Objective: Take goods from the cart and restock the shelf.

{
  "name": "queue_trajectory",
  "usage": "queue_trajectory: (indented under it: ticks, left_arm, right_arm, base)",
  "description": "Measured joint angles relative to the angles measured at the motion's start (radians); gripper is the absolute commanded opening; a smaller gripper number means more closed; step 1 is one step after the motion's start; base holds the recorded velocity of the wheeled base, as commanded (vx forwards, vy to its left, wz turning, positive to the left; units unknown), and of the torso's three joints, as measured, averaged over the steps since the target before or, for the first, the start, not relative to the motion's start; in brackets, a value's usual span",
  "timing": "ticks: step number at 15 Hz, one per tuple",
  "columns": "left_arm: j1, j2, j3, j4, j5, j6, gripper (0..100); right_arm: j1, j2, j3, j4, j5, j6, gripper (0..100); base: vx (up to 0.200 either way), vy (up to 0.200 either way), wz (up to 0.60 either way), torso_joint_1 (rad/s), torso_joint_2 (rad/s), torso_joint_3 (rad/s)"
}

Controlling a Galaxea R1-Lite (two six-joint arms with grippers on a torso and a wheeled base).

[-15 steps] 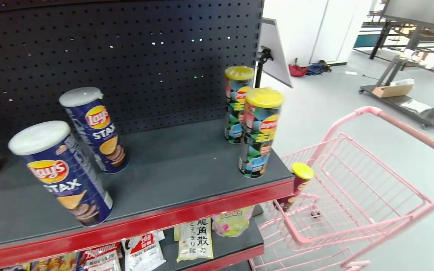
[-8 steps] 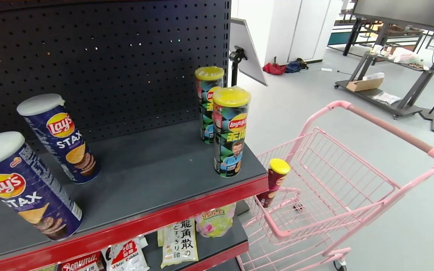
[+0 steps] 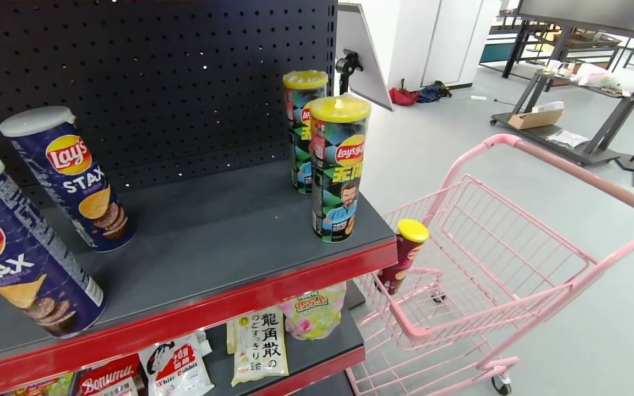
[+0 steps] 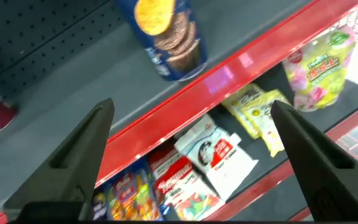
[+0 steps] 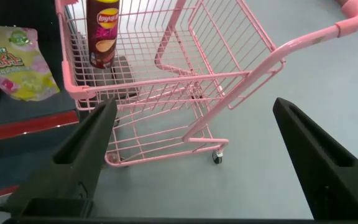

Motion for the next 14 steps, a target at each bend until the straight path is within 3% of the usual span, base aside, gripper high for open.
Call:
queue_trajectory:
  ticks: [2,8,12,14]
  left_arm:
    - [0.000,0.000,-0.005,-0.007,-0.033,-0.006,100]
    - [0.000,0.000,-0.006,-0.006,-0.035,-0.008,100]
    - [0.000,0.000,-0.001,-0.008,-0.025,-0.003,100]
    - [0.000,0.000,-0.003,-0.007,-0.028,-0.036,100]
  right_arm:
    - [0.000,-0.002,0.000,0.000,0.000,0.000,100]
    - [-0.001,-0.003,0.006,-0.001,-0.002,0.001,100]
    - [-0.010,0.010,0.013,-0.012,-0.009,0.015,100]
    - [-0.012,0.066,-0.001,-0.071,-0.001,0.062,100]
  base:
    - [0.000,0.000,0.00,-0.161,0.43,0.276]
    - [0.000,0.000,0.00,-0.166,0.51,0.336]
    - [0.000,0.000,0.00,-0.030,0.10,0.068]
    - [0.000,0.000,0.00,0.000,0.00,0.000]
